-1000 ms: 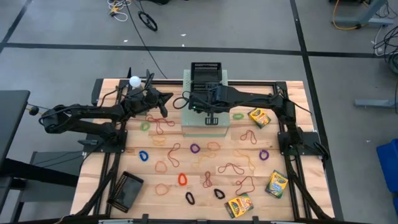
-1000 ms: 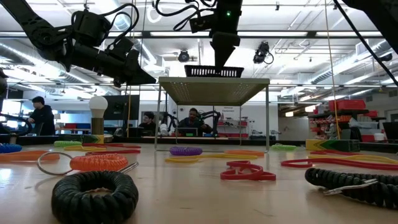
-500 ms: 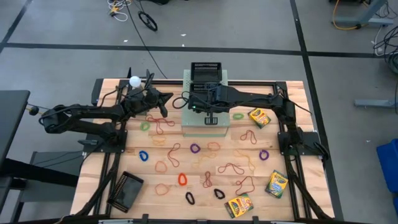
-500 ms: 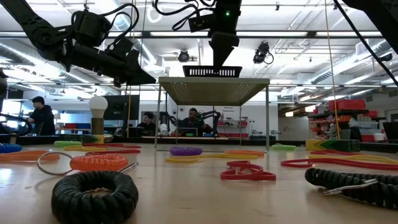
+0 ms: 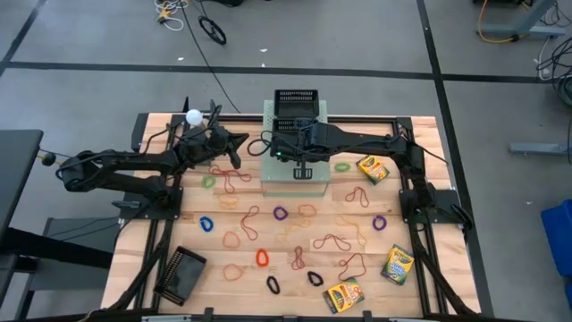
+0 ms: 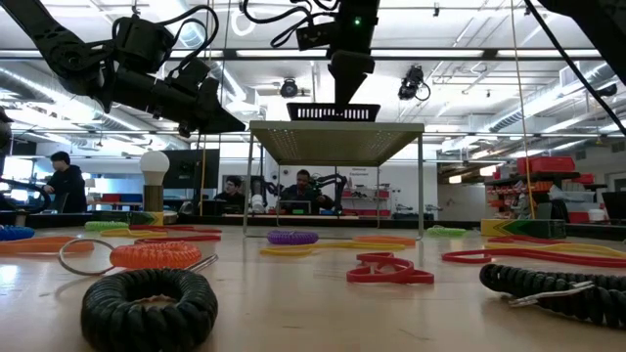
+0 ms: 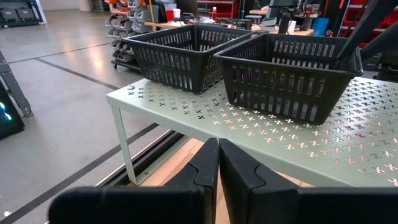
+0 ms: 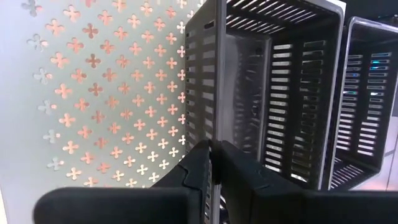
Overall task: Pick & Place Office Desk Supplies
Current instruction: Put the top black bin on the shelf aligned with the other black bin
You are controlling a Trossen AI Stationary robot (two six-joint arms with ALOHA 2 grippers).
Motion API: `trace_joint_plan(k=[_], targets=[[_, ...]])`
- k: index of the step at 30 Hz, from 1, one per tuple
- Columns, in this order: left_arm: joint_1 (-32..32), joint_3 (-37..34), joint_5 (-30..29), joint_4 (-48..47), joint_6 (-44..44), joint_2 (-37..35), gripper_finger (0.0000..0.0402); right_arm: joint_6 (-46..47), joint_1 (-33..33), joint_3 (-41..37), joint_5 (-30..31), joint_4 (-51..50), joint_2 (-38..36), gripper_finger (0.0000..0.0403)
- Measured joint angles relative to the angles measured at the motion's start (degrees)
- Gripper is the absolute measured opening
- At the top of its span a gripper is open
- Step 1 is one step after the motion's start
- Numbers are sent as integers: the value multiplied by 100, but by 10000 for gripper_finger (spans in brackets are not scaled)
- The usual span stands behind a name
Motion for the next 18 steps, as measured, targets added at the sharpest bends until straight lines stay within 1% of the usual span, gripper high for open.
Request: trace_joint_plan(k=[13,18], targets=[[2,0,0,-1,0,0,21,17,0,0,7,115,0,46],[2,0,0,1,-1,0,21,194,0,0,7,-7,0,46]])
